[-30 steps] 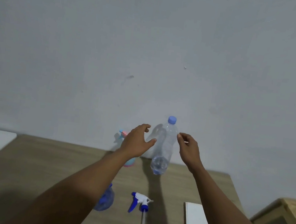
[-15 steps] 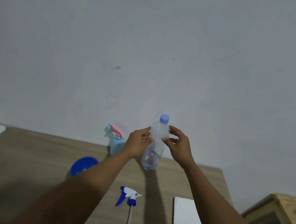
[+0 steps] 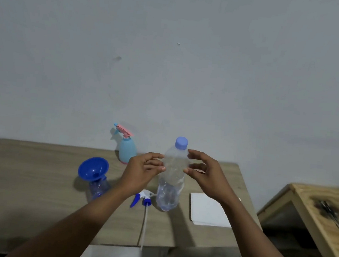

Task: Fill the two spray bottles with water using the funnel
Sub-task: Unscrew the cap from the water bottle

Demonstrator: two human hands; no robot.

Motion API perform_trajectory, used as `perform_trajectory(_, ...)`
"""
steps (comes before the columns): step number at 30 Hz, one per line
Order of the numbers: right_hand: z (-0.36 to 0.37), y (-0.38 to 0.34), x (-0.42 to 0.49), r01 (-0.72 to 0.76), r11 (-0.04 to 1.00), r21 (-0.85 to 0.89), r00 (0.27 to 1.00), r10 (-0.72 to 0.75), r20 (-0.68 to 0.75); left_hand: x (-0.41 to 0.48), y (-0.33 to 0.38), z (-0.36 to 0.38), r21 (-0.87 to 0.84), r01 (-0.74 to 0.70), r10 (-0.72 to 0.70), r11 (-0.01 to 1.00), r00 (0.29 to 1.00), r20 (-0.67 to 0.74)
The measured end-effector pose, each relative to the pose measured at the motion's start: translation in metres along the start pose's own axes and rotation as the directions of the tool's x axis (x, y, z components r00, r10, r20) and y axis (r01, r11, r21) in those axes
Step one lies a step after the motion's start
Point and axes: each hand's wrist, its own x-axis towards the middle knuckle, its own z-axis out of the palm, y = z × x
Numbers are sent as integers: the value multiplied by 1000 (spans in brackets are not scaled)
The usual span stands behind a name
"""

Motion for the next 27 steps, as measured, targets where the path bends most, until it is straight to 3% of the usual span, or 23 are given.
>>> perform_trajectory(5,6,6,-38,-9,999,35,1000,9,14,-35,-17,5,24,-93,93,995,995,27)
perform_trajectory(10,3,6,-45,-13,999,30,1000,13,16,-41,-21,-1,237,-355,340,904,935,103)
perform_trajectory(15,12,-23,-34,89,981,170,989,-67,-131,-40,-19,0,275,-379,337,883,922,188)
perform_trajectory(20,27,-36,-19,94,989,113,972,-67,-224,-45,-18,6,274,-321,258,907,935,243)
perform_trajectory(27,24,-36,-14,140,989,-36,986,-143,-84,-47,-27,11,274,-248,199,929,961,192)
